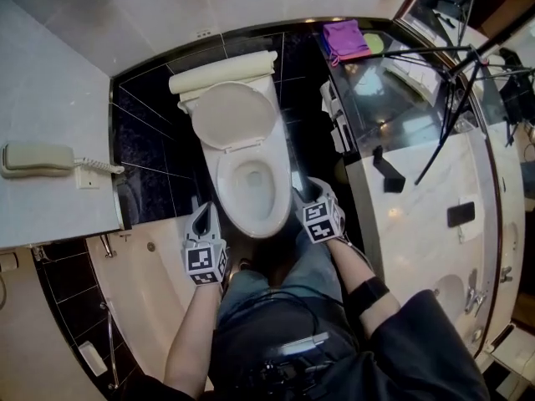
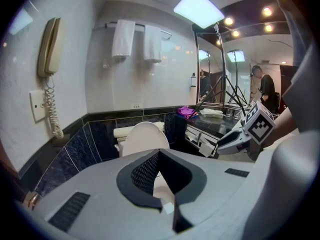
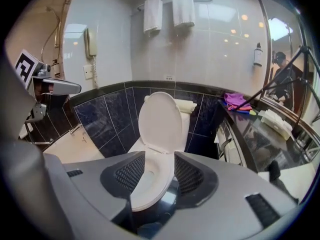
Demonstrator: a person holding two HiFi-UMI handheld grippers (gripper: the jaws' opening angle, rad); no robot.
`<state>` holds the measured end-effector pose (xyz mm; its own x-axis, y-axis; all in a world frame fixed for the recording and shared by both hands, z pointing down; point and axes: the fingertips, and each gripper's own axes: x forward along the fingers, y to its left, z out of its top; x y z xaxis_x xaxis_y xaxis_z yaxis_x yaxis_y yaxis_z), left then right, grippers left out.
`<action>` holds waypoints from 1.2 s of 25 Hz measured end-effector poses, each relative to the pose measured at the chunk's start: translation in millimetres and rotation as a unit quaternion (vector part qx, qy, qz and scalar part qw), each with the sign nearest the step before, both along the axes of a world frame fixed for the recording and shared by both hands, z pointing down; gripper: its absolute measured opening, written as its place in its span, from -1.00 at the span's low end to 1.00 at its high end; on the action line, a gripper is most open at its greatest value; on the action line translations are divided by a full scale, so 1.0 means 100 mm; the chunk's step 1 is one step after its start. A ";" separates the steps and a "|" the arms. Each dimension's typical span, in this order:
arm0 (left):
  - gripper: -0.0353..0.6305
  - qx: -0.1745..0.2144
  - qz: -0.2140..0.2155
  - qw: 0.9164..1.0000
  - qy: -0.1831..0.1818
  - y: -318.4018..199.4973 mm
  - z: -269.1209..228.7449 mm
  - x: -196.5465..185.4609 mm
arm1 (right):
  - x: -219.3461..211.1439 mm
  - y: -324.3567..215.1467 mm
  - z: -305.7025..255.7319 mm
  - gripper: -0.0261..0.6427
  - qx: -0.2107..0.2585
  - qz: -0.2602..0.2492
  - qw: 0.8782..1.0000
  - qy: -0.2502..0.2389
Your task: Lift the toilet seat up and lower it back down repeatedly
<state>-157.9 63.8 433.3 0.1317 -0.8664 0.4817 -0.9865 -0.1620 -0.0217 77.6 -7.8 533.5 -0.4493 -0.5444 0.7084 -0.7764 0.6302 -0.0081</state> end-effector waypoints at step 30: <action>-0.91 -0.045 0.028 0.998 -0.027 0.31 2.42 -0.13 | 0.07 0.89 4.29 -0.36 -0.320 0.255 0.884 -0.227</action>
